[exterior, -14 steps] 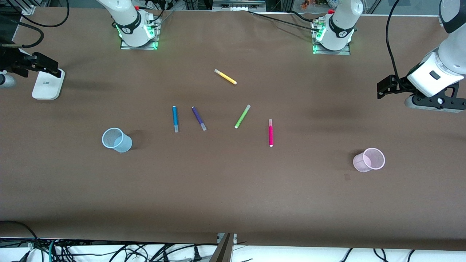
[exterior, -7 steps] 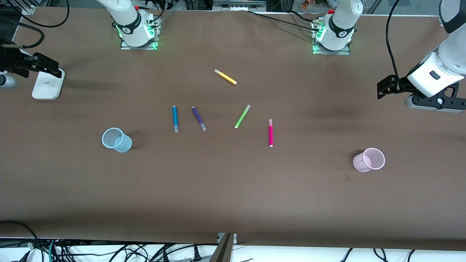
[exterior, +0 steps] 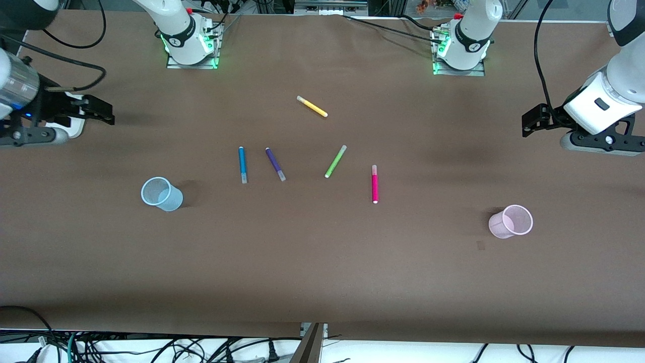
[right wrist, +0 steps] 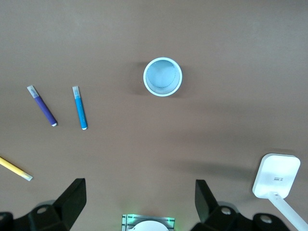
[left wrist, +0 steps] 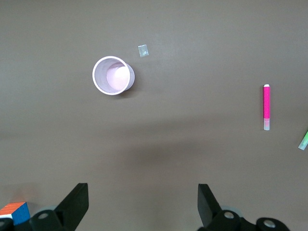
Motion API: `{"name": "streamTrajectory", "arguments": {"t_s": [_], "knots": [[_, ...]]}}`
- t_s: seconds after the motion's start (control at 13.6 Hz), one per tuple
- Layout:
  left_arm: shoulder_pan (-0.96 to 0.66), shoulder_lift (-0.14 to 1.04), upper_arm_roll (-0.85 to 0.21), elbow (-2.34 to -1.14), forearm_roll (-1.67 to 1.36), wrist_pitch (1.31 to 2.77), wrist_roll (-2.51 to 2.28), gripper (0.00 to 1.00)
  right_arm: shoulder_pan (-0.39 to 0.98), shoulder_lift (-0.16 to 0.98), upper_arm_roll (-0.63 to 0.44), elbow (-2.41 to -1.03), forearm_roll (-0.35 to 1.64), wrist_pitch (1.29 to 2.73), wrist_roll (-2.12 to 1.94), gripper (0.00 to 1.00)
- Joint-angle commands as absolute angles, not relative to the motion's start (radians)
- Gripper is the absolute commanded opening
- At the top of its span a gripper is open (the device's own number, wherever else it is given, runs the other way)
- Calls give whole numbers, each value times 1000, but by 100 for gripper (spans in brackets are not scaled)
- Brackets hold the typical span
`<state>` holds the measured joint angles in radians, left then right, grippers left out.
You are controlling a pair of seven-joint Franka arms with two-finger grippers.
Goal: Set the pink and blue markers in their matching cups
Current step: 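Move the right gripper toward the blue marker while the left gripper starts reaching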
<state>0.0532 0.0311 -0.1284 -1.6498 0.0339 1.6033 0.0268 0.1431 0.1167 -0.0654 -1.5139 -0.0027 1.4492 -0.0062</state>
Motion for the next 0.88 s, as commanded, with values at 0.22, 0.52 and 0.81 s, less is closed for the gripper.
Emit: {"name": "streamTrajectory", "arguments": {"t_s": [0.22, 0.52, 0.81], "knots": [[63, 18, -133, -1658, 15, 1594, 23, 100, 221, 221, -67, -1491, 9, 1459, 3, 100], [63, 18, -133, -1658, 15, 1589, 23, 100, 274, 281, -67, -1508, 18, 1557, 12, 100], [61, 24, -133, -1660, -3, 1589, 23, 100, 334, 317, -67, -1578, 18, 1693, 77, 100]]}}
